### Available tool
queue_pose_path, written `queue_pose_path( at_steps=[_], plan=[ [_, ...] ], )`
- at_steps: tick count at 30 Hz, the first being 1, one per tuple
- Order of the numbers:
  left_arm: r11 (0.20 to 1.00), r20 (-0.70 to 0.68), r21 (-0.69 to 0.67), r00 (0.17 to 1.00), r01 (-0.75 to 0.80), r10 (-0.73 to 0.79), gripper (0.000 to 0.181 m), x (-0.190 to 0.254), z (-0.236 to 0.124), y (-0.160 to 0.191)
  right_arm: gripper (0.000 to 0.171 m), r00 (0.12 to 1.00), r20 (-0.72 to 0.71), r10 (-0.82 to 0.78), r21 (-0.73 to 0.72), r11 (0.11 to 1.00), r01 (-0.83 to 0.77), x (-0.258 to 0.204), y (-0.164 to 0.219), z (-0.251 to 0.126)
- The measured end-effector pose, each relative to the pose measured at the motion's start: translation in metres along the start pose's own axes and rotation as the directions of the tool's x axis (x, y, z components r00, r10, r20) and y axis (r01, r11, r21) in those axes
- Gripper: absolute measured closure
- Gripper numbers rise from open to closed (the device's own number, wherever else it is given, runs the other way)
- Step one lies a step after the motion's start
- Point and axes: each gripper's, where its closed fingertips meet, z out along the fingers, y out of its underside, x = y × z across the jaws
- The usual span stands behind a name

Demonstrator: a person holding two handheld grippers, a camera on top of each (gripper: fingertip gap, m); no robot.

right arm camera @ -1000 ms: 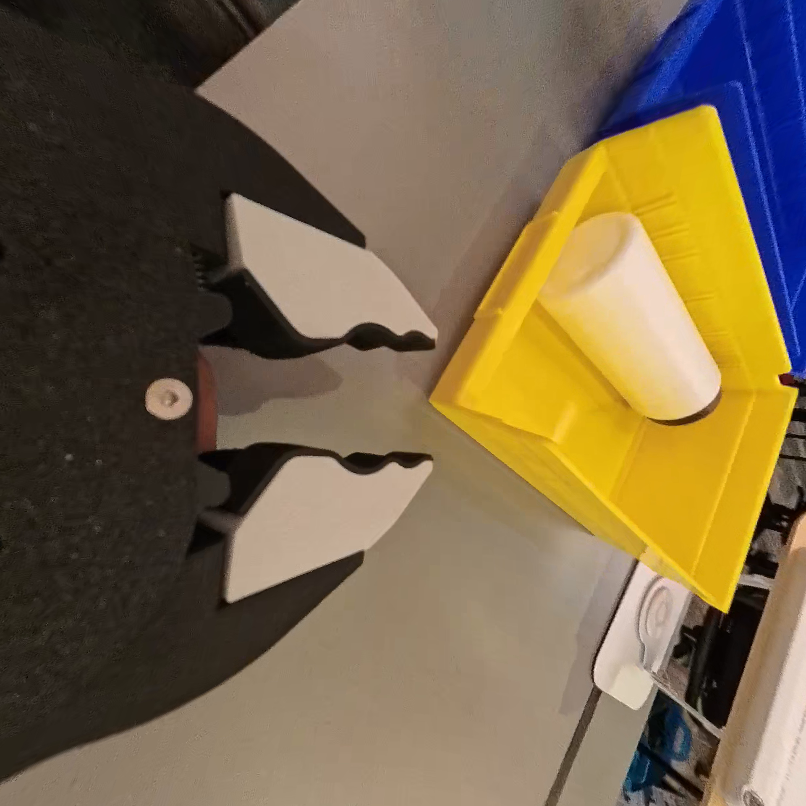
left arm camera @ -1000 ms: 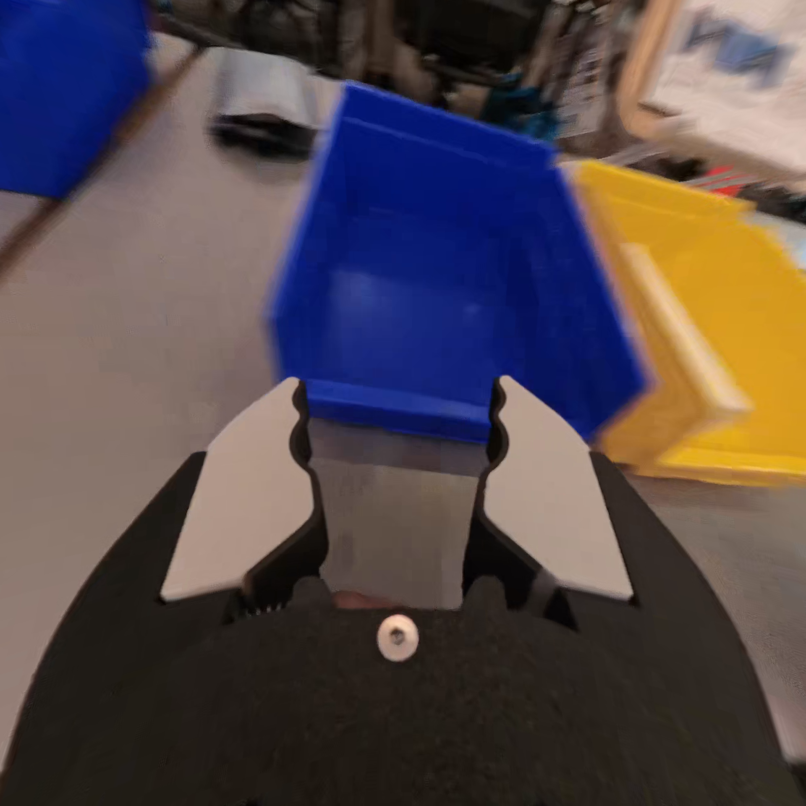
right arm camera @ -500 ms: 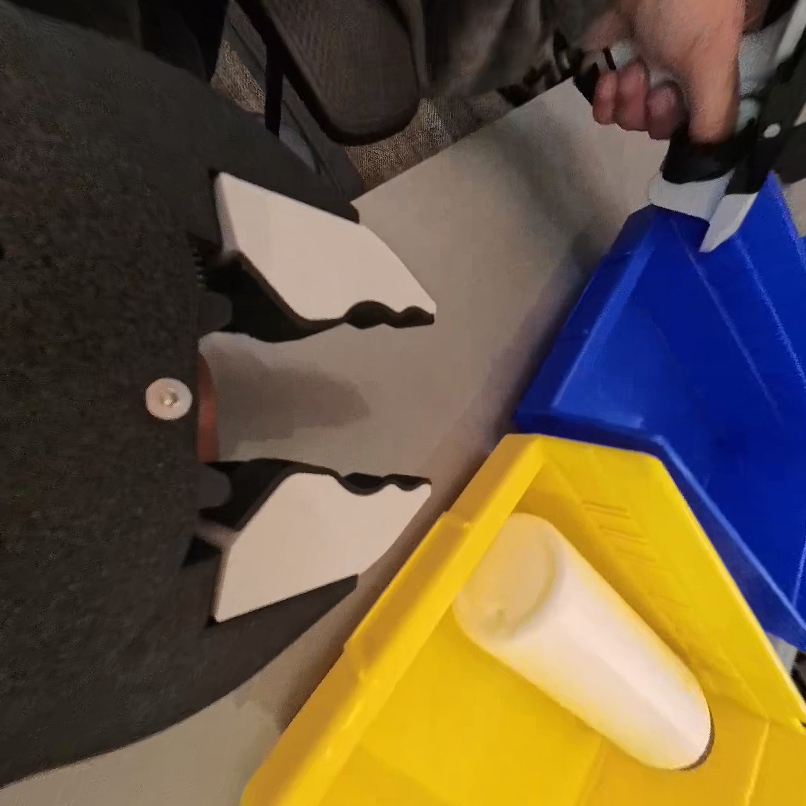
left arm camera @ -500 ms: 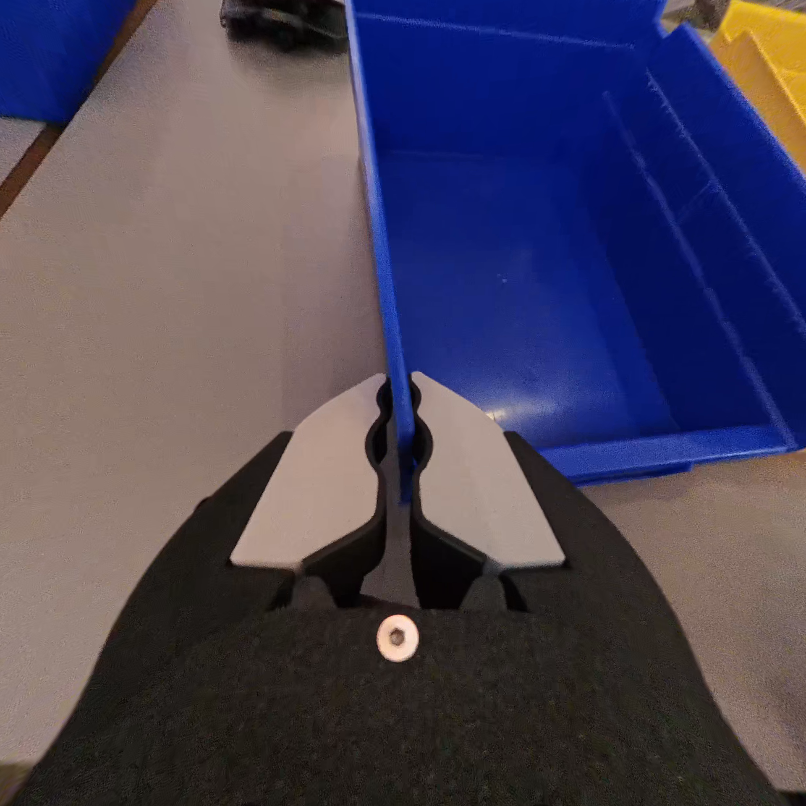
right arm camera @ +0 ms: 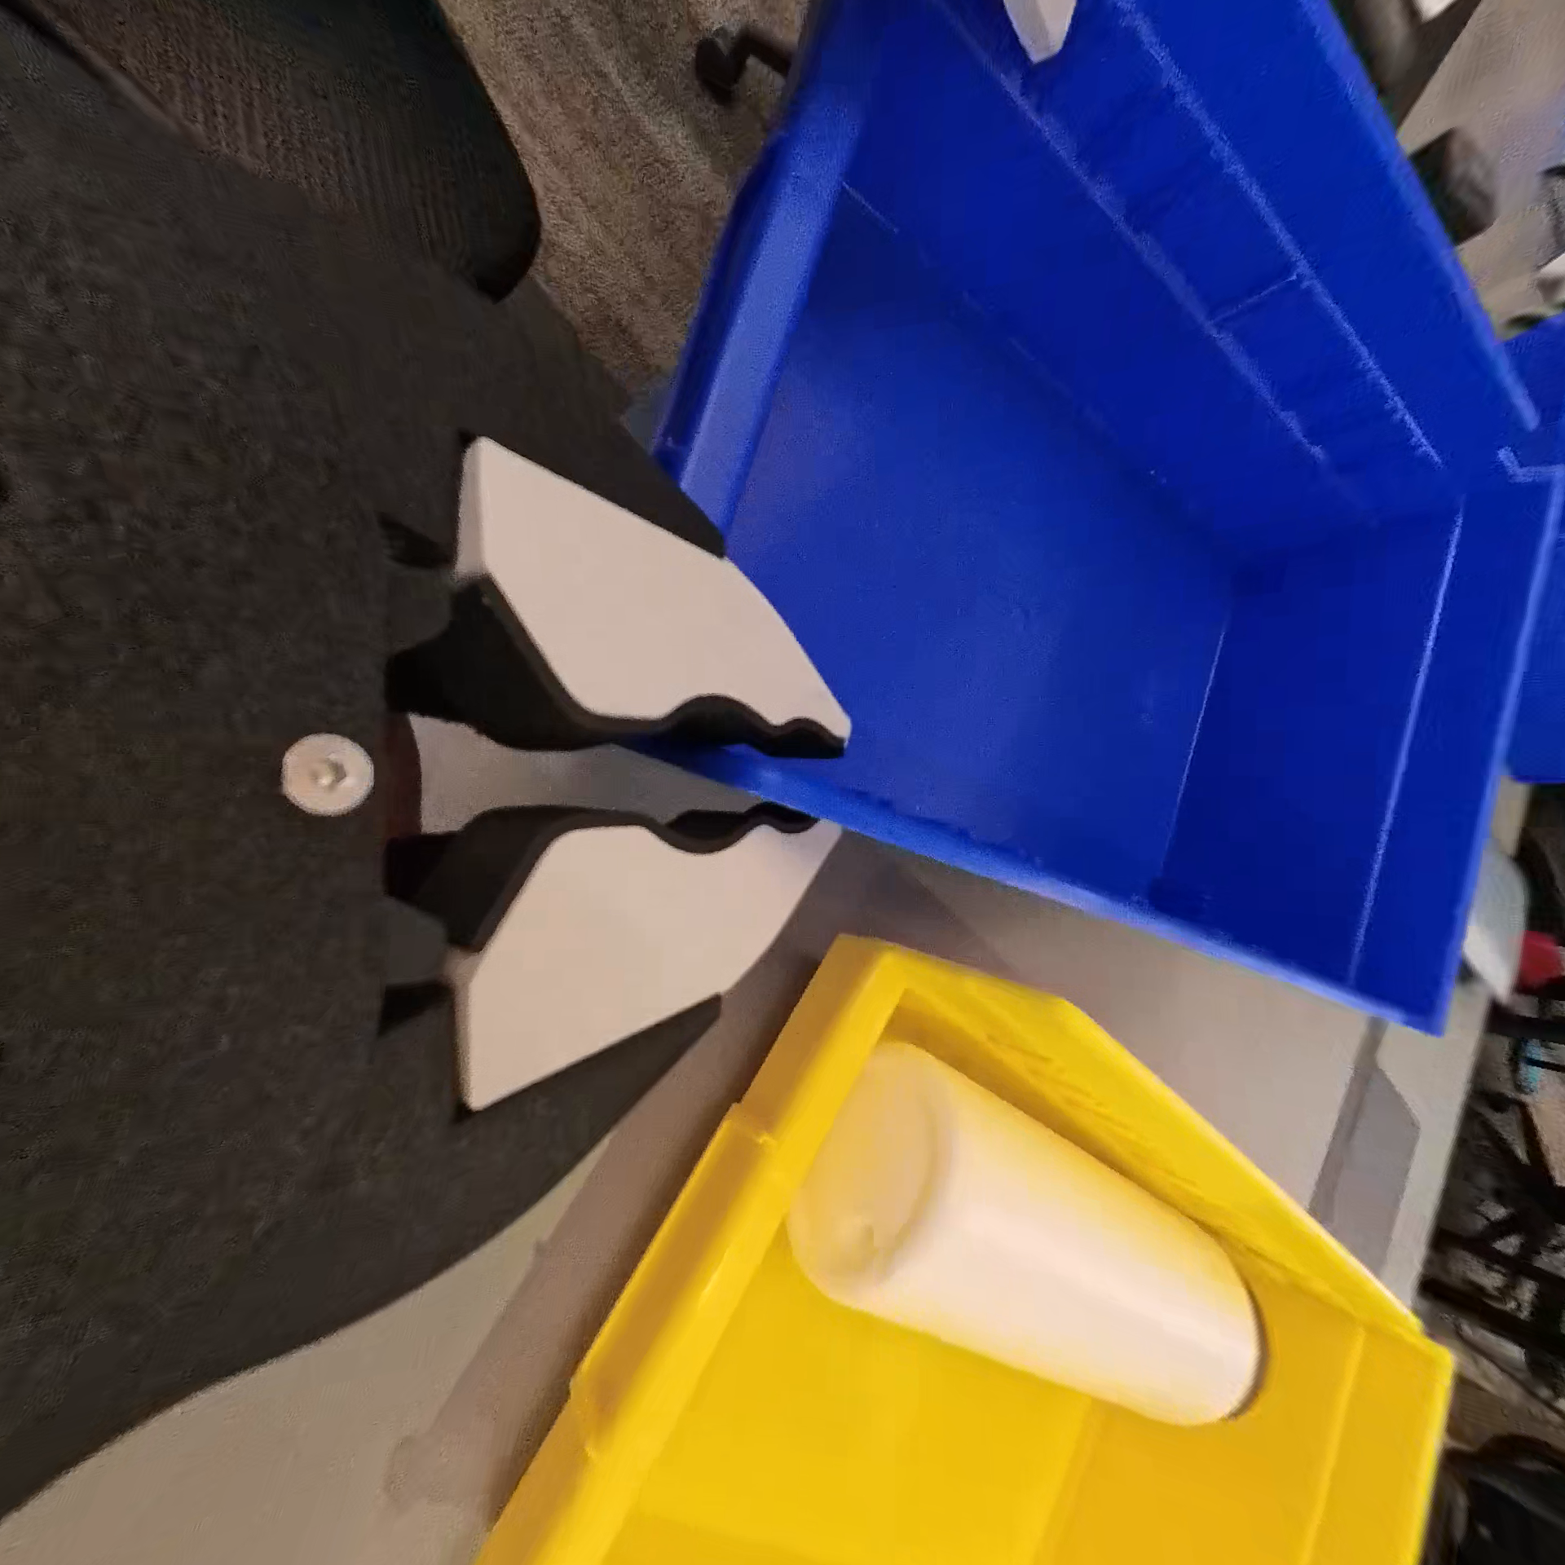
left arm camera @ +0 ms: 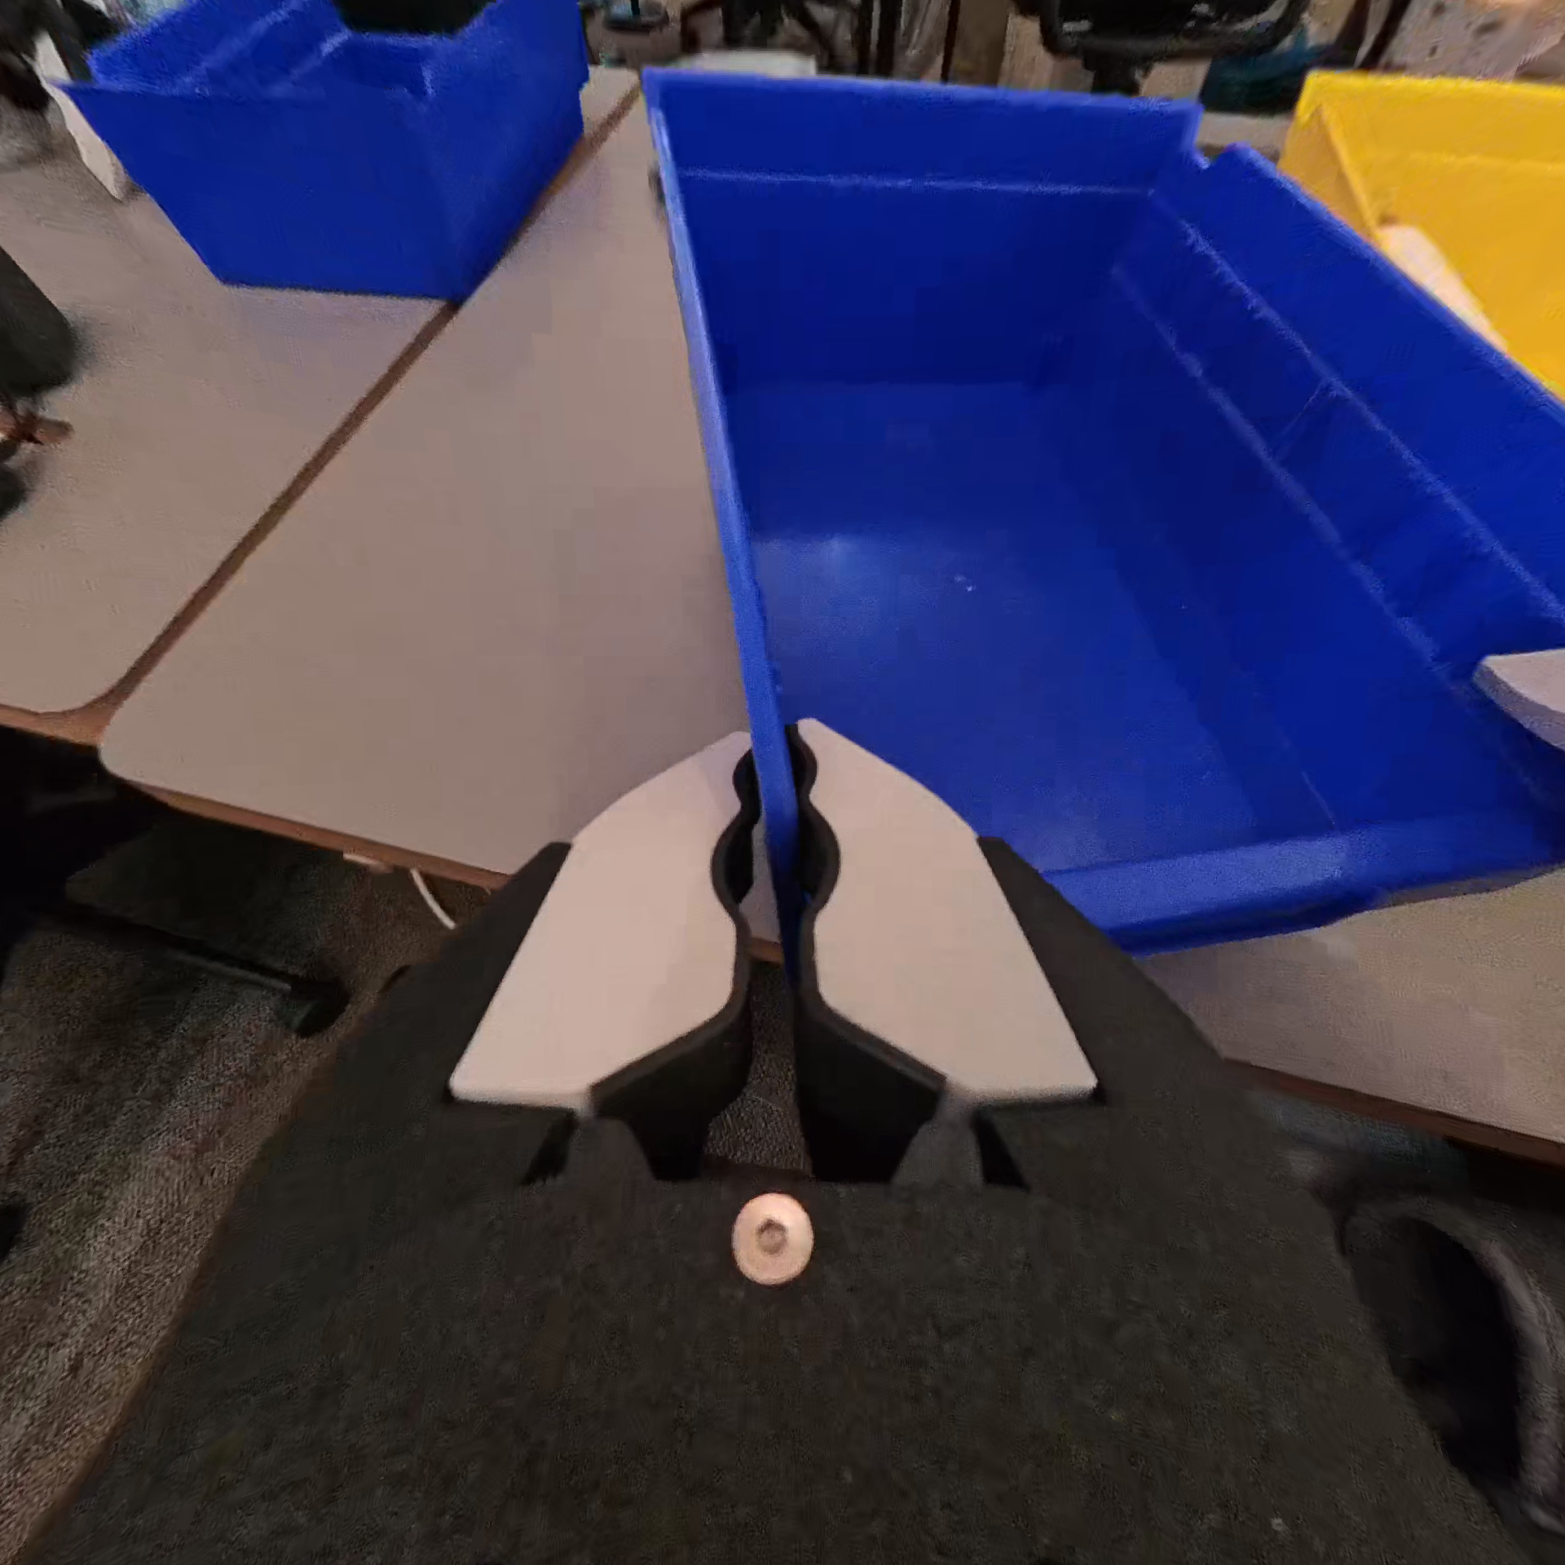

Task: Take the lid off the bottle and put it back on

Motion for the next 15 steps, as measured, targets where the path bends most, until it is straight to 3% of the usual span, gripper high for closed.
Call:
queue_pose_path(
  at_steps=[4,7,11,15],
  plan=[
    [0.987,0.013,0.155,0.999,-0.052,0.05,0.178,0.02,-0.029,-0.051,0.162,0.998,-0.051,-0.025,0.179,0.983,0.034,0.011,-0.044,-0.039],
    [0.965,-0.033,0.248,0.994,-0.089,0.1,0.179,0.06,-0.037,-0.094,0.162,0.992,-0.124,-0.013,0.277,0.96,0.047,0.043,-0.077,-0.074],
    [0.941,-0.173,0.319,0.969,-0.113,0.175,0.178,0.151,-0.019,-0.134,0.162,0.958,-0.288,0.016,0.344,0.935,0.088,0.12,-0.096,-0.127],
    [0.951,-0.336,0.277,0.913,-0.14,0.232,0.178,0.275,0.017,-0.143,0.163,0.886,-0.458,0.074,0.304,0.949,0.078,0.226,-0.078,-0.174]
  ],
)
